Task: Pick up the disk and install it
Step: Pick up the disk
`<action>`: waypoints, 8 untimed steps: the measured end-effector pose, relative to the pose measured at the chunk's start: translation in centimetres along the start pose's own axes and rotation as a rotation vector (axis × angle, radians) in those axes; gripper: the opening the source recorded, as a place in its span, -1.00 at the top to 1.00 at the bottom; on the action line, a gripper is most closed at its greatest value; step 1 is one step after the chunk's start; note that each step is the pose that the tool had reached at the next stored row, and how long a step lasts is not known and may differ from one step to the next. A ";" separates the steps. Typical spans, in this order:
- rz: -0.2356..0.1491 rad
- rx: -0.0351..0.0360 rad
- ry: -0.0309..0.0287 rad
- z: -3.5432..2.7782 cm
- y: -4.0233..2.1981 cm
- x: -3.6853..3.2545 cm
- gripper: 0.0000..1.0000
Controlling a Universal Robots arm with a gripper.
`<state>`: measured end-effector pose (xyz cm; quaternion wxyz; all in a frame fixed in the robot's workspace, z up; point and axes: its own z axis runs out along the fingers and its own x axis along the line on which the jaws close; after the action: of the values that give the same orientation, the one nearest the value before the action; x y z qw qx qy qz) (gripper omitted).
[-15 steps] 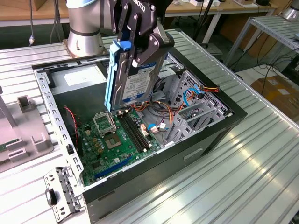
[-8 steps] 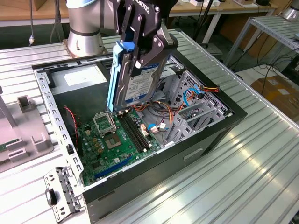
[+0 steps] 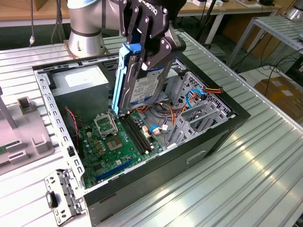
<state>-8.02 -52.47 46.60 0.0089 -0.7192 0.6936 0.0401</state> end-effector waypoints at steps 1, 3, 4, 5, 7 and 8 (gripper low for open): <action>0.000 0.0000 -0.0001 0.00 -0.04 0.05 0.26; 0.000 0.0000 0.0000 -0.01 -0.13 0.17 0.26; 0.000 -0.0001 0.0001 -0.02 -0.18 0.23 0.26; 0.000 0.0000 0.0000 -0.02 -0.25 0.30 0.26; 0.000 0.0000 0.0001 -0.03 -0.39 0.46 0.26; 0.000 -0.0001 0.0001 -0.04 -0.43 0.51 0.26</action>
<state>-7.57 -52.96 46.59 0.0089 -0.7192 0.6936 0.0401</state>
